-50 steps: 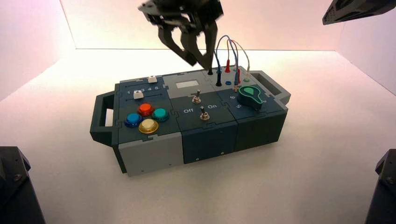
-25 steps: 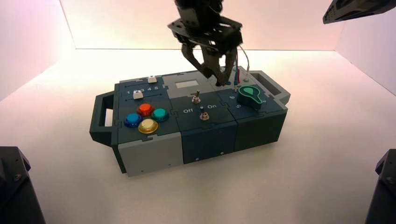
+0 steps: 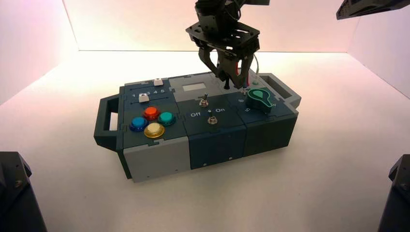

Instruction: Pull the black wire.

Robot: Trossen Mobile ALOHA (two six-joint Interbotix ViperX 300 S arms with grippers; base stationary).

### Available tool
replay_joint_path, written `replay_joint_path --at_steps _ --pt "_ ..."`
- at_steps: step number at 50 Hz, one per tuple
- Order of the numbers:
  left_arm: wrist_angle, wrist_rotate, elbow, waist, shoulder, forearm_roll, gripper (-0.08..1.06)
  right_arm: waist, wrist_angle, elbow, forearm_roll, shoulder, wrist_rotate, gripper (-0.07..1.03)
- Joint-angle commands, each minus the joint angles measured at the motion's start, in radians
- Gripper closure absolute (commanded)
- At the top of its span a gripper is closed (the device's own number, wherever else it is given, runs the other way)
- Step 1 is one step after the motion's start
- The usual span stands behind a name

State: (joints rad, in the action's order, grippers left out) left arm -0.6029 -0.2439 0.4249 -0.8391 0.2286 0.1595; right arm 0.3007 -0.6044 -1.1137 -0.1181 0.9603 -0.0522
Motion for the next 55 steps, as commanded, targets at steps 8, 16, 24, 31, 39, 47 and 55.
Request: replay_joint_path --at_steps 8,16,24,31,39,47,55 --pt "0.006 -0.014 -0.035 0.031 -0.012 -0.003 0.34 0.003 0.011 0.031 -0.003 -0.002 0.000 0.99" --pt "0.005 -0.020 -0.048 0.032 -0.003 -0.003 0.35 0.003 0.012 0.029 -0.003 -0.002 0.000 0.99" --pt "0.000 -0.025 -0.057 0.032 0.002 -0.003 0.35 0.003 0.012 0.031 -0.002 0.000 0.000 0.99" --pt "-0.009 -0.026 -0.060 0.032 0.005 -0.003 0.35 0.003 0.014 0.029 -0.003 0.002 0.000 0.99" --pt "-0.017 -0.026 -0.060 0.032 0.005 -0.003 0.37 0.003 0.014 0.031 -0.002 0.002 0.000 0.99" --pt "-0.026 -0.028 -0.054 0.032 0.005 -0.003 0.37 0.002 0.014 0.031 -0.003 0.002 0.000 0.99" --pt "-0.029 -0.028 -0.049 0.032 0.008 -0.002 0.42 0.003 0.014 0.029 -0.003 0.002 0.002 0.99"
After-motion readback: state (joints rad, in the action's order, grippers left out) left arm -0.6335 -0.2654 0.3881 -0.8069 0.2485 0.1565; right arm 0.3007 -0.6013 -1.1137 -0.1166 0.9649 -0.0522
